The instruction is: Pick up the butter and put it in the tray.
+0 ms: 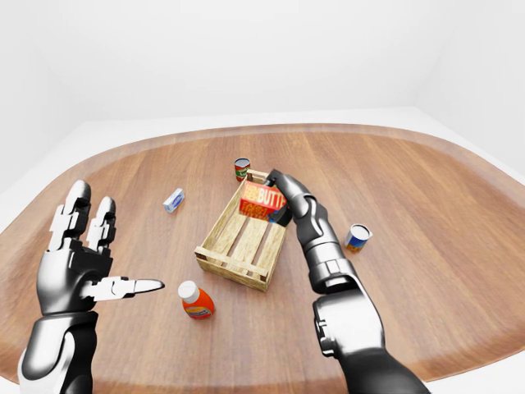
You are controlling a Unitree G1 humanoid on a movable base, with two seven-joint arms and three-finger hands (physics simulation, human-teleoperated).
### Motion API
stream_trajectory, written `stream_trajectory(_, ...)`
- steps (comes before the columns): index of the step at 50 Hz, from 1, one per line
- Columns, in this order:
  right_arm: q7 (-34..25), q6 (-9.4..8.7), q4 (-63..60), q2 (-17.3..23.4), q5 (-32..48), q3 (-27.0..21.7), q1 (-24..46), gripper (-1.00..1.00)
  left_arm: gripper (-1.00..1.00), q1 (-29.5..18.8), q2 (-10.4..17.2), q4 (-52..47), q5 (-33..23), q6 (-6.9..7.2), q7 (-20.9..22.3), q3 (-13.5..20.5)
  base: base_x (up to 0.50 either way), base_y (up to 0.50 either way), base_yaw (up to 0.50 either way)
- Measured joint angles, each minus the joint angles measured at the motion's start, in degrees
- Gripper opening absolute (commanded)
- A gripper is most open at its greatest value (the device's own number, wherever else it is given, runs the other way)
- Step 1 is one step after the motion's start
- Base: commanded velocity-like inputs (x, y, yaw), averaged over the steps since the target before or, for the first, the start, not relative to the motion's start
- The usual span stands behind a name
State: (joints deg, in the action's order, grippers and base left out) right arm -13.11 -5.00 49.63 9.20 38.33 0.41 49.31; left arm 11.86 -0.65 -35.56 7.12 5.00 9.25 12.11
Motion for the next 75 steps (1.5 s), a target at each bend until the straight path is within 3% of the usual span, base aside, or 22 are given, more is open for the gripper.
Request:
stream_trajectory(11,6.8,0.0,12.5,-2.4,-2.4,1.7,4.5,-1.0,1.0,0.0,0.0,0.0,-0.1,0.0,0.0,-0.1,0.0,0.0,0.0)
stream_trajectory(30,10.9,0.0,21.2,-6.2,-2.2,3.5,8.9,-1.0,1.0,-0.1,0.1,0.2,-0.1,0.0,-0.1,-0.2,0.0,0.0,0.0)
stream_trajectory(75,22.0,0.0,27.9,-10.0,0.1,2.5,6.0,-1.0,1.0,0.3,-0.1,-0.4,0.1,0.0,0.4,-0.1,0.0,0.0,0.0)
